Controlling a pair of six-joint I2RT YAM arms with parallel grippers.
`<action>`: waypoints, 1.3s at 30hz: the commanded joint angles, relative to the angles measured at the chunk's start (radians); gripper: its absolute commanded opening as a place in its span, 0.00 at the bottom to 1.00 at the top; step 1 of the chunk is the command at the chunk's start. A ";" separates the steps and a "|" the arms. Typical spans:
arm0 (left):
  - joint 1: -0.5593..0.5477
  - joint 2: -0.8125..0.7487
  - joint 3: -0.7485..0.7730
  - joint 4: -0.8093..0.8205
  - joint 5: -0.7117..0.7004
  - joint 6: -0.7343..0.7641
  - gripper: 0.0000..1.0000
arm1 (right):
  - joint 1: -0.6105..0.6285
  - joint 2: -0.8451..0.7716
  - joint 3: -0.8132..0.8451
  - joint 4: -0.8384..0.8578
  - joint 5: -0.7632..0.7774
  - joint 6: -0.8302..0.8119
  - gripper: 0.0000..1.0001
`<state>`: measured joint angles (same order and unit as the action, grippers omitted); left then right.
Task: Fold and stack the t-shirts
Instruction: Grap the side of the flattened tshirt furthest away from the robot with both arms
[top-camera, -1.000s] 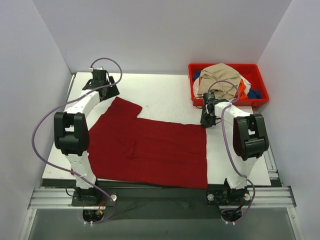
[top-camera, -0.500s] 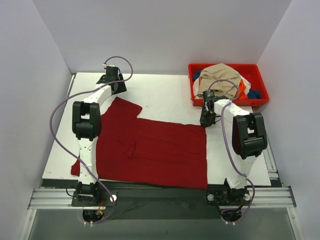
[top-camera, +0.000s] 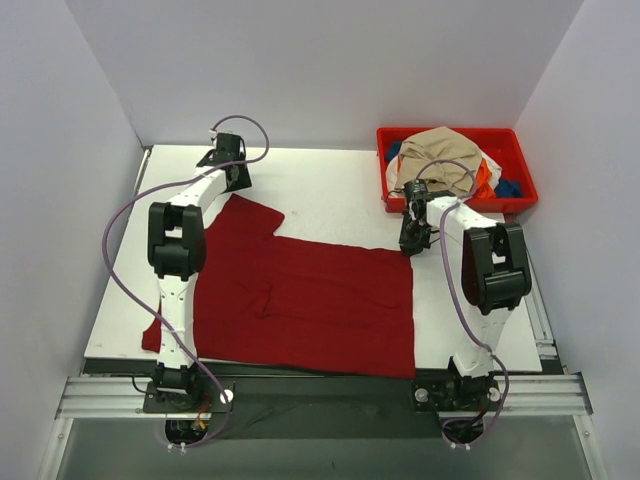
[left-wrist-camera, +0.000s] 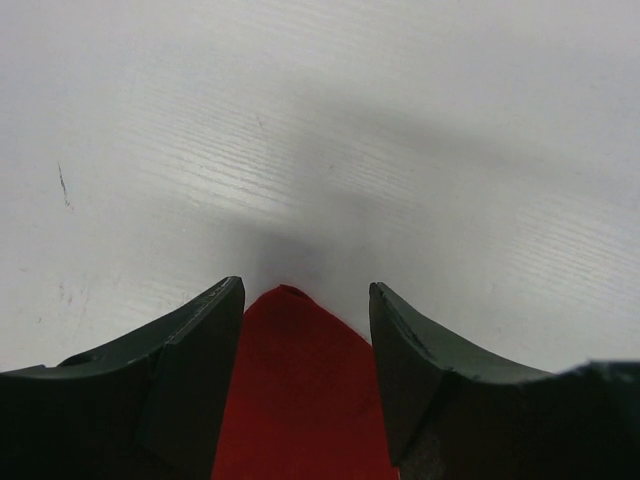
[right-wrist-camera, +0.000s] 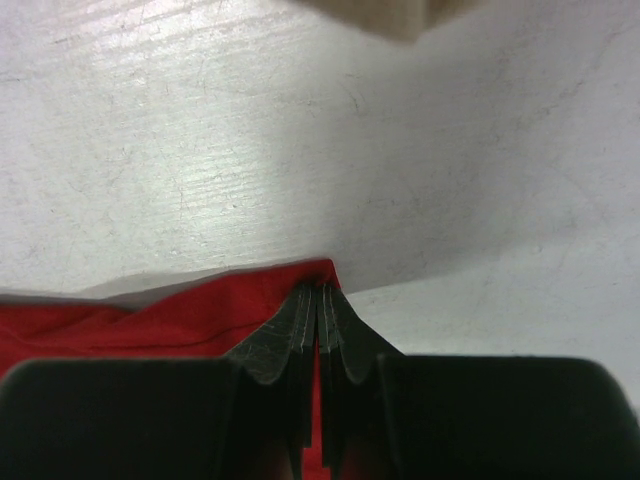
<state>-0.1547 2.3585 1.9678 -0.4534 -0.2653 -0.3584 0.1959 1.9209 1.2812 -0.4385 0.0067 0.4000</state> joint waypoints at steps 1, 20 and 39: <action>-0.005 0.004 0.002 -0.018 -0.022 -0.014 0.63 | -0.006 0.010 0.027 -0.051 0.001 0.007 0.00; -0.006 0.070 0.103 -0.129 -0.020 -0.025 0.42 | -0.004 0.000 0.007 -0.049 0.001 0.002 0.00; -0.002 0.073 0.181 -0.139 0.055 0.041 0.00 | -0.007 -0.056 0.055 -0.071 0.033 -0.006 0.00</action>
<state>-0.1562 2.4397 2.0819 -0.5964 -0.2588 -0.3546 0.1959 1.9224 1.2869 -0.4492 0.0078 0.3988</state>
